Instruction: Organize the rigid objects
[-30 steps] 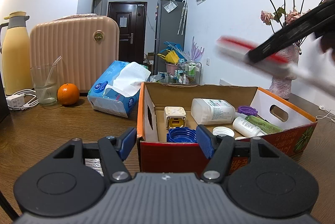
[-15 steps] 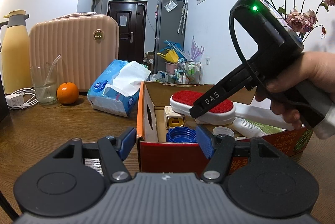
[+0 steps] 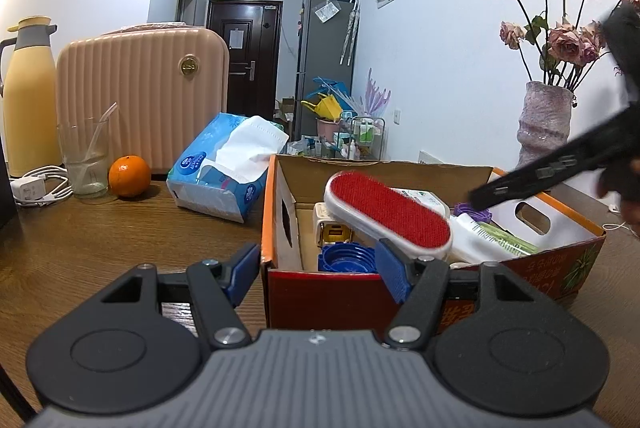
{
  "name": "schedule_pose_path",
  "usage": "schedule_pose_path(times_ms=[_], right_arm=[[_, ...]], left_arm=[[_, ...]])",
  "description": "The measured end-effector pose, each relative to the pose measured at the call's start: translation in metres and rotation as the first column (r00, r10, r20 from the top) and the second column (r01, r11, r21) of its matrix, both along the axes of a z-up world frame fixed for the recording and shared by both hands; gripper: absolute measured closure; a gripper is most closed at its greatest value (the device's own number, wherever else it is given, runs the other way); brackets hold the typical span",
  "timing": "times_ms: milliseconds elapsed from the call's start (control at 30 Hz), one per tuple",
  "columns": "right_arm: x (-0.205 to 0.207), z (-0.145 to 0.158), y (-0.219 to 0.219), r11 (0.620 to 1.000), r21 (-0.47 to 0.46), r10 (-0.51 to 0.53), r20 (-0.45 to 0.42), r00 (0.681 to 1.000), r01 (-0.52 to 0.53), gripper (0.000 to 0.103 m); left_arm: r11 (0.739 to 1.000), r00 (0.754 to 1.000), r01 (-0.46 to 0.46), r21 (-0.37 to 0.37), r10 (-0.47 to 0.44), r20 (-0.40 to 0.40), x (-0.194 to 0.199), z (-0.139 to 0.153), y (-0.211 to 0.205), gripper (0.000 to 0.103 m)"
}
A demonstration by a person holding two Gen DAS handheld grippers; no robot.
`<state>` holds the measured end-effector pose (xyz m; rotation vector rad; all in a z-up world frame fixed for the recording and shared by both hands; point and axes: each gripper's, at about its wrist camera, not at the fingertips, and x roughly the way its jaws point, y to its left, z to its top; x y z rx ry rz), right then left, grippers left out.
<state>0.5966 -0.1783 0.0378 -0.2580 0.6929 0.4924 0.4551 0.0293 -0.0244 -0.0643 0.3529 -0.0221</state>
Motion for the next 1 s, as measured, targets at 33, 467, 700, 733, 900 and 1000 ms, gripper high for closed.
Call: schedule_pose_path(times_ms=[33, 467, 700, 733, 900, 1000], right_arm=[[-0.004, 0.002, -0.01, 1.0, 0.012, -0.014, 0.005, 1.0, 0.014, 0.036], [-0.083, 0.001, -0.086, 0.981, 0.161, -0.132, 0.118, 0.984, 0.113, 0.035], [-0.112, -0.018, -0.078, 0.957, 0.268, -0.194, 0.301, 0.934, 0.113, 0.012], [-0.109, -0.02, -0.078, 0.954, 0.276, -0.198, 0.29, 0.936, 0.116, 0.012], [-0.103, -0.03, -0.076, 0.948, 0.273, -0.238, 0.265, 0.934, 0.164, 0.012], [-0.111, -0.029, -0.08, 0.935, 0.306, -0.26, 0.25, 0.933, 0.179, 0.012]], left_arm=[[1.0, 1.0, 0.0, -0.001, 0.0, 0.0, 0.0, 0.0, 0.0, 0.037], [1.0, 1.0, -0.006, 0.017, 0.005, 0.016, -0.001, -0.001, -0.003, 0.037], [1.0, 1.0, -0.016, 0.021, 0.015, 0.026, -0.001, -0.002, -0.003, 0.034], [1.0, 1.0, -0.017, 0.021, 0.016, 0.025, -0.001, -0.002, -0.003, 0.034], [0.999, 0.999, -0.029, 0.023, 0.028, 0.027, -0.001, -0.001, -0.002, 0.027], [0.997, 0.999, 0.004, 0.074, -0.006, 0.037, -0.01, 0.002, -0.006, 0.014]])
